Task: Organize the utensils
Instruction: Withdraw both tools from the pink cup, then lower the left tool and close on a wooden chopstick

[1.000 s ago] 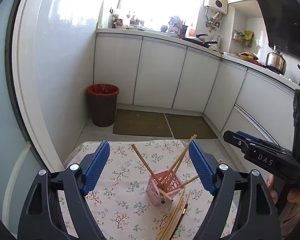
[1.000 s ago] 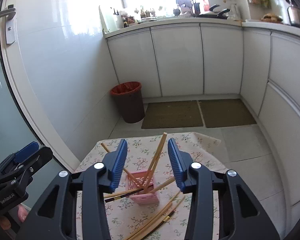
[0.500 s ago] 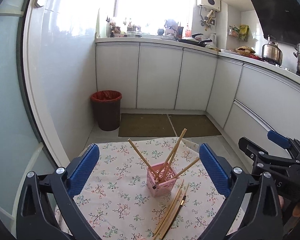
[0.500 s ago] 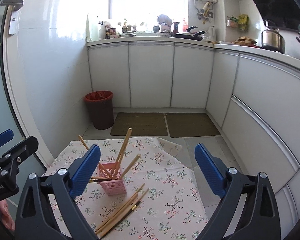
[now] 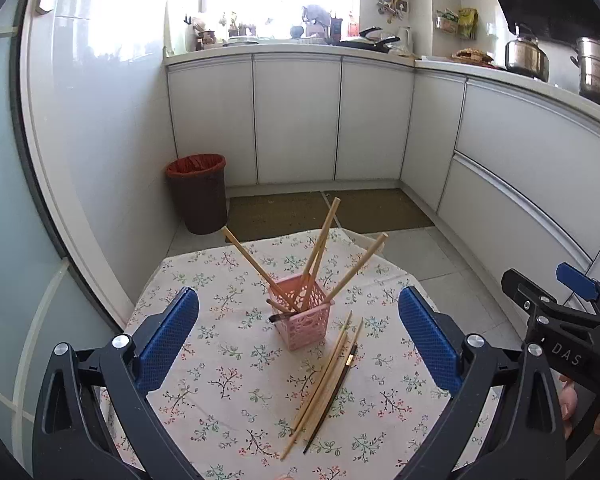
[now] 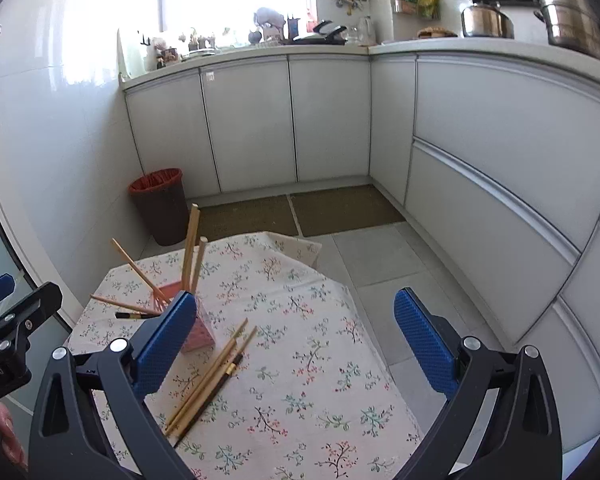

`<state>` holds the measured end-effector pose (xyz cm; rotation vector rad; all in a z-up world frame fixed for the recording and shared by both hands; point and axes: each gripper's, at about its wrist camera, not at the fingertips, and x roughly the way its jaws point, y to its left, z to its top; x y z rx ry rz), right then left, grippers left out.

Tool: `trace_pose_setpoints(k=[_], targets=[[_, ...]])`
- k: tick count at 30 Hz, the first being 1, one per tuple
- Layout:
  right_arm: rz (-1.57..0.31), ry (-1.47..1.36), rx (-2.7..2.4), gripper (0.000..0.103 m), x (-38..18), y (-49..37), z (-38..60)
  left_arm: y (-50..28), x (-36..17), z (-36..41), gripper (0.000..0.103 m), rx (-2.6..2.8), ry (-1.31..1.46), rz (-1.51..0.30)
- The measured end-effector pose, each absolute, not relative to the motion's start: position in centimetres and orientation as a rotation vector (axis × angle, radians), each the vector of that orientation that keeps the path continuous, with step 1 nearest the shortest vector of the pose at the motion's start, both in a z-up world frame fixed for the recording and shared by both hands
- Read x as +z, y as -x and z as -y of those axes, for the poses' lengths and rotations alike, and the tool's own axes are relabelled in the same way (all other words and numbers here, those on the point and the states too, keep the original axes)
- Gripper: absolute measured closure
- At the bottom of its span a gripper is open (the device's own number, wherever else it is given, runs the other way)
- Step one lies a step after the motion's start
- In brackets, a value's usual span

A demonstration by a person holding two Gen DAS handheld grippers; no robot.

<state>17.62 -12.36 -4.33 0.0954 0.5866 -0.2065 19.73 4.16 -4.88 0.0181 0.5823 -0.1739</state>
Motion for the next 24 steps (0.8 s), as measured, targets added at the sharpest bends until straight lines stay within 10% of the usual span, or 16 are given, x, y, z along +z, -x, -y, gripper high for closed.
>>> trace_pose_setpoints(k=[24], targets=[[-0.964,-0.559,-0.339,0.007,-18.9,-18.9,24.8,-29.3,-22.2,10.1,0.011,-0.394,-0.303,-1.088]])
